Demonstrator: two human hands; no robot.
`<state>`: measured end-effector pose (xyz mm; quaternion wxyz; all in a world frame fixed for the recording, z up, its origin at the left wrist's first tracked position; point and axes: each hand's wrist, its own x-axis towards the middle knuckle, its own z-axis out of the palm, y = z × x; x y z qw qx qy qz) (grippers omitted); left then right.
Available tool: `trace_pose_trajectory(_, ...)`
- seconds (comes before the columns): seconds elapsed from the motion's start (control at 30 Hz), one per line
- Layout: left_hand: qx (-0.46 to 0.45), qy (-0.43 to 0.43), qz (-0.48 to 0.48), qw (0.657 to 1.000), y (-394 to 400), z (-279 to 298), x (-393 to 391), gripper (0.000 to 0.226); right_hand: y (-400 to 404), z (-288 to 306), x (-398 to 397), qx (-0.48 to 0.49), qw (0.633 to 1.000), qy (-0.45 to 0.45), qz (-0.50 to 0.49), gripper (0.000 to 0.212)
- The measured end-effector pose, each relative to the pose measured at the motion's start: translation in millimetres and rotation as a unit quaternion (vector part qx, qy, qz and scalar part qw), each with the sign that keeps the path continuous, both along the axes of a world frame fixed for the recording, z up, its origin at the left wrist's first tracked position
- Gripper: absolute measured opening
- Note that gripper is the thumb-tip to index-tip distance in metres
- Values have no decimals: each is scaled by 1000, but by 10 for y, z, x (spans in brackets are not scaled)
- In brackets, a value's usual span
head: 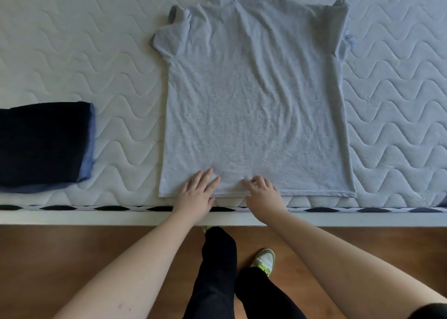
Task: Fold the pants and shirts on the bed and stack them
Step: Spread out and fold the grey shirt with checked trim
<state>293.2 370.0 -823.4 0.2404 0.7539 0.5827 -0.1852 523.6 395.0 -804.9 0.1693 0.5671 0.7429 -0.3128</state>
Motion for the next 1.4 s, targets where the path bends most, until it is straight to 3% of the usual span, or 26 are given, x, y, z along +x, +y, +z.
trace_pose_trajectory(0.13, -11, -55, 15, 998, 197, 155, -66, 48, 227, 121, -81, -25, 1000, -11, -4, 38)
trace_pose_trajectory(0.3, 14, -85, 21, 996, 625, 310, -235, 36, 645, 270, -259, -22, 1000, -10, -13, 42)
trace_pose_trajectory(0.67, 75, -129, 198, 969, 1618, 376, -749, 35, 1666, 371, -593, 5, 1000, 15, -20, 58)
trace_pose_trajectory(0.87, 89, -160, 307, 934, 2290, 589, -818, 32, 2380, 541, -739, 26, 999, 45, -5, 61)
trace_pose_trajectory(1.17, 93, -217, 495, 836, 3374, 605, -1196, 34, 3203, 666, -1001, 51, 997, 62, 20, 62)
trace_pose_trajectory(1.4, 116, -212, 514, 823, 4212, 239, -1653, 43, 3788, 406, -1578, 56, 994, 87, 26, 64)
